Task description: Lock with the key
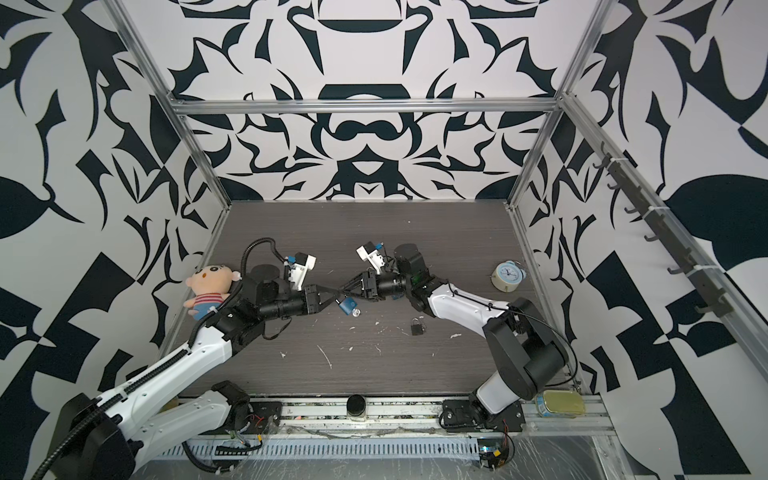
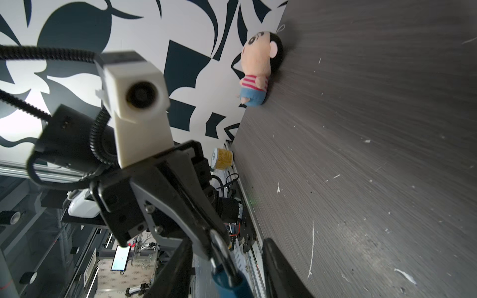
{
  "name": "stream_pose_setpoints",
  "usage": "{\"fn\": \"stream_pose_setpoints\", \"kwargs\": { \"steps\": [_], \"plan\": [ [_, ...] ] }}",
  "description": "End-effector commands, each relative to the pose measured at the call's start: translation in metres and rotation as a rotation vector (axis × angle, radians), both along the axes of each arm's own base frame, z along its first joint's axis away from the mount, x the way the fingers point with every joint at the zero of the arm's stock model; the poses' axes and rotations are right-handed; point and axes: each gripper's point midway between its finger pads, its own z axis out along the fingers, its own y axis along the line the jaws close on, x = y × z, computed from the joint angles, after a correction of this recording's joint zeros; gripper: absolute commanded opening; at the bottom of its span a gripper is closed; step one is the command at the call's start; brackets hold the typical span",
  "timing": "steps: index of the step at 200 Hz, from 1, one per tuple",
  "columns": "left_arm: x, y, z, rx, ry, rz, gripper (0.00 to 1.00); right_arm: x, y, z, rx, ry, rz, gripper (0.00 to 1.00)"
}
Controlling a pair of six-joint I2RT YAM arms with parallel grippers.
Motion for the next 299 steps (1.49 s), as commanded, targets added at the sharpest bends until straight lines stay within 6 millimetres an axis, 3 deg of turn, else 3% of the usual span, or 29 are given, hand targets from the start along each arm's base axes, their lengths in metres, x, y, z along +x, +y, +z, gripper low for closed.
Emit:
{"fn": "stream_pose_setpoints", "kwargs": {
  "steps": [1,47,91,112,148,299],
  "plan": [
    [-0.004,-0.001,0.016,-0.019,-0.014,-0.06,0.0,0.017,-0.011,0.034,0.065,-0.124,-0.078,0.49],
    [0.004,0.003,0.026,-0.031,-0.033,-0.048,0.0,0.016,-0.024,0.03,0.052,-0.118,-0.086,0.49],
    [0.019,0.002,0.039,-0.053,-0.041,-0.012,0.0,-0.003,-0.03,0.018,0.045,-0.086,-0.043,0.47],
    [0.027,0.001,0.045,-0.06,-0.037,0.012,0.0,-0.013,-0.033,0.019,0.061,-0.086,-0.015,0.42],
    [0.037,-0.002,0.047,-0.068,-0.011,0.026,0.0,-0.023,-0.035,0.018,0.072,-0.078,0.014,0.4],
    [0.046,-0.006,0.065,-0.105,-0.022,0.041,0.0,-0.017,-0.031,0.012,0.052,-0.097,-0.002,0.41]
  ]
}}
